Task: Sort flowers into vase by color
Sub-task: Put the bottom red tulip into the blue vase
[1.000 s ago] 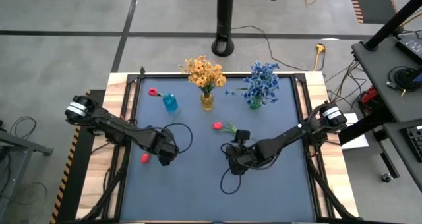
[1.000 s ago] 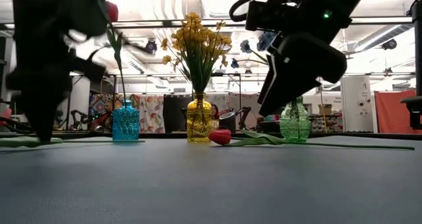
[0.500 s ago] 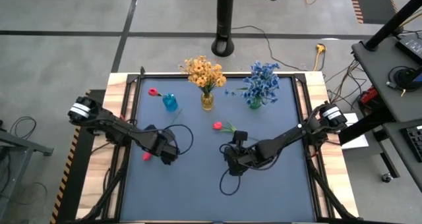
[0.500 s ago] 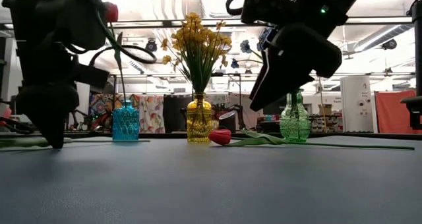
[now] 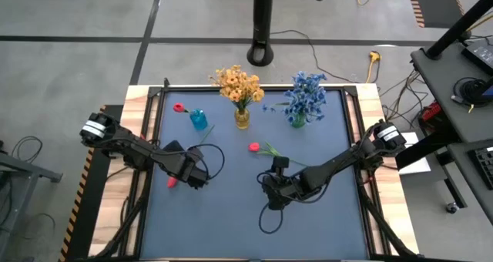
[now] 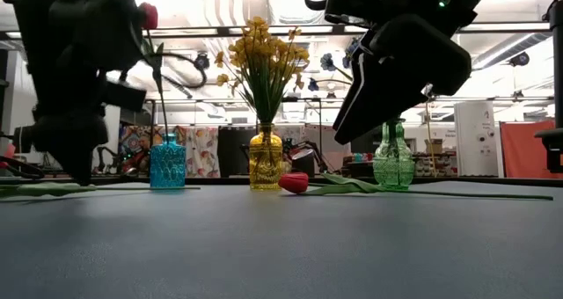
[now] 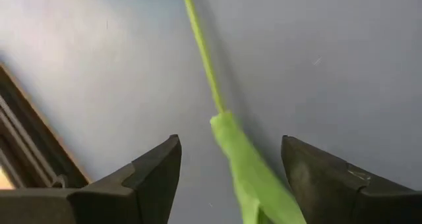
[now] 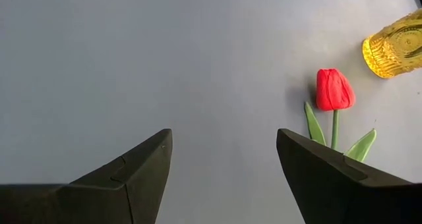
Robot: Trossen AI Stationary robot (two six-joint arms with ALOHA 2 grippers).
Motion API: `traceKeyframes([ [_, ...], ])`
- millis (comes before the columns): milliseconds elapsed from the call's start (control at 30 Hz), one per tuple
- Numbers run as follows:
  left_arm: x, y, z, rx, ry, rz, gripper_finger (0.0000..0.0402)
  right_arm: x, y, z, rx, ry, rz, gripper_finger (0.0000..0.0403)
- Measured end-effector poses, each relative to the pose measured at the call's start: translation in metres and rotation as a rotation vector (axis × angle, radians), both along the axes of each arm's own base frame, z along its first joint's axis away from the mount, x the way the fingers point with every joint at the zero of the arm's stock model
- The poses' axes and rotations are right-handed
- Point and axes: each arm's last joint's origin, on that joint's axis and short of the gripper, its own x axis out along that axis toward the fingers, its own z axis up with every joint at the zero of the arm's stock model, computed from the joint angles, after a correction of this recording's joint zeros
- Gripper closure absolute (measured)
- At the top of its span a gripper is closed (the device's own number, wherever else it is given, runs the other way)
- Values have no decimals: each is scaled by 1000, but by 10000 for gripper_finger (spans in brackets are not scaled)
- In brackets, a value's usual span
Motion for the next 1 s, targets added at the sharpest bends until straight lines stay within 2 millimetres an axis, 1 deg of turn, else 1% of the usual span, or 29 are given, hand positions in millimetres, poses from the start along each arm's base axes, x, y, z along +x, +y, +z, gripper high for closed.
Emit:
traceKeyframes([
  [133,-5,2,-7,4,23,18,160,1,1,1,6,-14,-1,136],
  [233,-10,3,-16,6,53,25,181,1,1,1,8,-17,-2,136],
  [367,-12,3,-22,-6,67,31,236,1,1,1,14,-20,-9,142],
  [567,-11,1,-21,-30,84,25,344,2,1,1,16,-23,-10,144],
  [633,-8,-1,-18,-48,81,15,379,2,1,1,16,-22,-10,143],
  [700,-5,-4,-13,-75,84,5,395,2,1,1,15,-22,-10,144],
  [767,-2,-8,-7,-117,103,-7,389,1,1,1,14,-21,-8,146],
  [867,3,-18,7,-177,132,-27,384,1,2,1,2,-15,10,150],
  [1000,16,-41,34,-307,118,-144,395,4,7,3,-12,-49,67,156],
])
